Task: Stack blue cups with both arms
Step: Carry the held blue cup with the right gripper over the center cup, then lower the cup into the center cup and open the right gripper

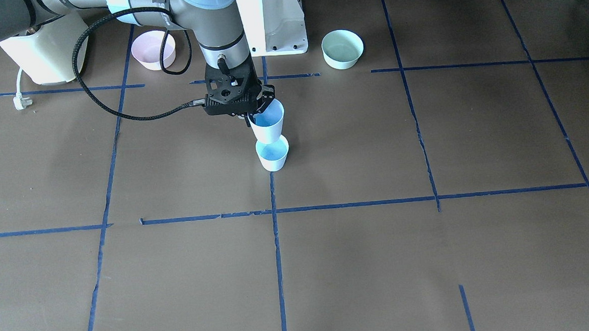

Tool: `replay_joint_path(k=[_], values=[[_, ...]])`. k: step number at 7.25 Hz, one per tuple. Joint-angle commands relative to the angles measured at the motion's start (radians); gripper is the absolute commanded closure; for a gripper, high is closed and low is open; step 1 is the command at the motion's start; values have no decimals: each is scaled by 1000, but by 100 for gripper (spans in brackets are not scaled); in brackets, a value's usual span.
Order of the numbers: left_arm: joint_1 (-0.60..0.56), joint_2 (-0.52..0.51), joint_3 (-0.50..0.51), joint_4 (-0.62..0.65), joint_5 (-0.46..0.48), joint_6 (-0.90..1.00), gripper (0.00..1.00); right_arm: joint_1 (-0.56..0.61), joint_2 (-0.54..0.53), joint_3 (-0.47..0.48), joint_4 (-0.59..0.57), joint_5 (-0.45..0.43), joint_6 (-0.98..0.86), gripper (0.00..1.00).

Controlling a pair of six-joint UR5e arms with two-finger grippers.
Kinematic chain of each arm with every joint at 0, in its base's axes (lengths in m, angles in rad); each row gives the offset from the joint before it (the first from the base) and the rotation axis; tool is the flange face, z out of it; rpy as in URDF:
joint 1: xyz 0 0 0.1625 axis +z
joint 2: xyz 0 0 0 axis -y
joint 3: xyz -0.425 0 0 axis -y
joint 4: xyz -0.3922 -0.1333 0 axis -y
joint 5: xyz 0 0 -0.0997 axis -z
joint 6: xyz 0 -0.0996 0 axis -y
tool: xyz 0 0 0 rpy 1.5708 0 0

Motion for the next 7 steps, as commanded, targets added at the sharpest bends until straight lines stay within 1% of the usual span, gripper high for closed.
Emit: replay_joint_path(k=[1,4,5,6,7], values=[[1,2,0,1,0,0,0,-2,17,-54,4,-4,1,100],[-4,0,0,1,0,0,0,-4,23,-61,6,-1,1,96],[-6,2,-1,0,0,0,0,-2,25,-61,7,-1,1,86],[-6,0,0,0,0,0,0,-4,31,-67,7,-1,1,81],[-7,0,-1,0,0,0,0,-2,43,-80,7,-1,2,60]])
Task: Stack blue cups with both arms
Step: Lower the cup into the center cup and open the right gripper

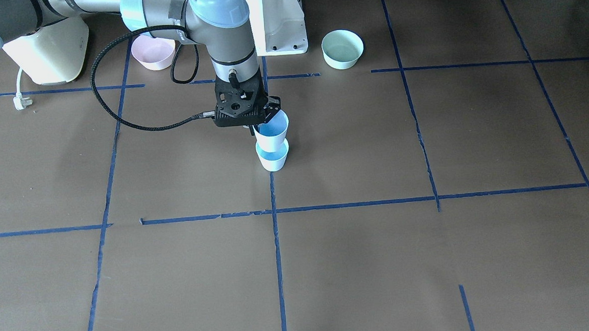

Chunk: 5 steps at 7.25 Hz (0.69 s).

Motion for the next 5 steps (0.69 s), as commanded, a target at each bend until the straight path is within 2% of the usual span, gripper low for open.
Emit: replay_joint_path(k=[1,2,5], values=[[-1,0,-1,0,0,0,0,1,21,-25,2,0,1,34],[-1,0,-1,0,0,0,0,1,21,-26,2,-1,1,2],[-1,1,1,0,0,0,0,7,22,-14,0,0,0,1]])
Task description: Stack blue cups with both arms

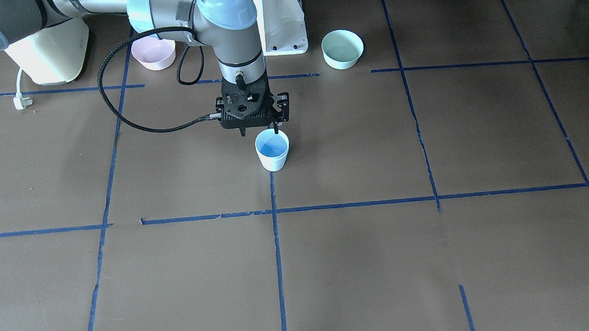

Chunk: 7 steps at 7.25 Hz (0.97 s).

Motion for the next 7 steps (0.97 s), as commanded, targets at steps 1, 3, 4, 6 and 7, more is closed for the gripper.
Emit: replay_joint_path(k=[1,3,4,6,7], values=[[0,1,15,0,-21,2,0,32,-11,40,-9,7,-3,1],[-8,23,24,-5,-69,21,0,131,-127,202,-99,38,-93,1],[-12,59,30,-47,-83,21,0,197,-225,290,-130,81,-244,1],[-55,84,94,-89,-184,18,0,372,-377,327,-126,221,-497,1],[-67,84,99,-90,-186,15,0,448,-434,320,-127,262,-638,1]])
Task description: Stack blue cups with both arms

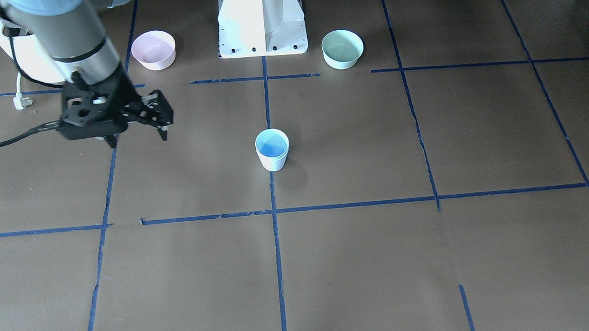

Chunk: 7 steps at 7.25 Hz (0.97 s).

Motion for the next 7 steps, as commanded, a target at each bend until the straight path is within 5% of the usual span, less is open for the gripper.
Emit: replay_joint_path(k=[1,3,5,7], values=[[-26,6,17,-9,-22,-6,0,194,-157,-24,1,98,-320,1],[-39,5,12,-7,-19,-7,0,396,-246,-144,4,255,-605,1],[-40,3,10,-7,-19,-9,0,585,-350,-269,4,287,-929,1],[-40,3,10,-7,-19,-10,0,681,-450,-313,6,334,-1007,1]])
